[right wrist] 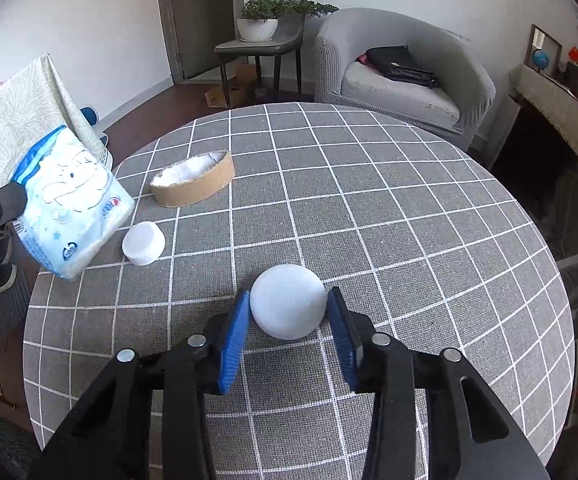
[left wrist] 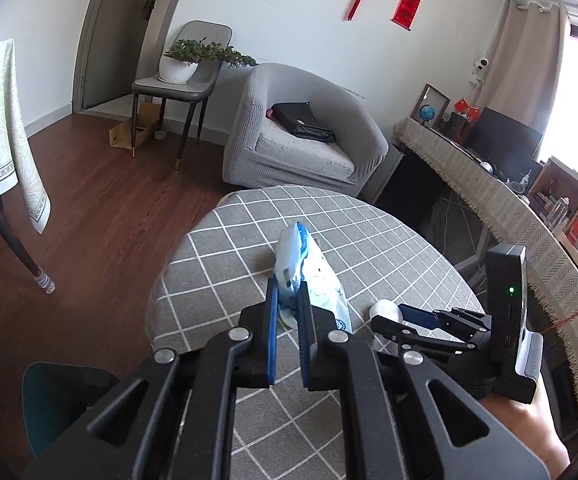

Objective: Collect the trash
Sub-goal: 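Carry the wipes pack into the teal bin and open the left tool while the right tool carries the ball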

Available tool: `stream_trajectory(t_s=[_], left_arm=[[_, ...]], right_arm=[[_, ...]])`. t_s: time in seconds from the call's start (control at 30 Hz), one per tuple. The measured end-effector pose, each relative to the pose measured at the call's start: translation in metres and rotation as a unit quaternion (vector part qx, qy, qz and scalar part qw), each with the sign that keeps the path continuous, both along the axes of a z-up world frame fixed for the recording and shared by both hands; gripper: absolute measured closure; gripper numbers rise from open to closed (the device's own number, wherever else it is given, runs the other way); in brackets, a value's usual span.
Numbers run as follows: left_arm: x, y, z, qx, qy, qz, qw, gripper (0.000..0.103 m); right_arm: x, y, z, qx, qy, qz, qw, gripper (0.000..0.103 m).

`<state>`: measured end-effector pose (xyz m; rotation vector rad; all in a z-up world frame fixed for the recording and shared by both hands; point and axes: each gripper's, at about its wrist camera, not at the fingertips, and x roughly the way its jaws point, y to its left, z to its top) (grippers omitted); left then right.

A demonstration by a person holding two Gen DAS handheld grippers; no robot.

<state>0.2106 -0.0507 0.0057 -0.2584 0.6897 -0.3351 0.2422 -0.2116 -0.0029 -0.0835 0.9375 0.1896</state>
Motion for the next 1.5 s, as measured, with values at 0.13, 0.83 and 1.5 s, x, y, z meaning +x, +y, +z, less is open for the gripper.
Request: stream_trajectory(t_s=[0.13, 0.83, 1.5], left_arm=[[-0.005, 0.018, 0.005, 0.010, -0.004, 0.010, 0.9999, 0.093], [-0.030, 0.134, 0.009, 0.080, 0.004, 0.091, 0.9927, 0.093], [-0.031, 0.202, -0.053, 0.153, 0.105, 0.109, 0.9766, 0.093]], right_arm=[[0.005, 0.008, 0.000, 0.002, -0.001, -0.008, 1.000, 0.063], [0.005, 0.114, 0.040, 0.037, -0.041, 0.073, 0.996, 0.063], [0.002, 0.221, 0.030, 0.075, -0.010, 0.163, 0.984, 0.064]])
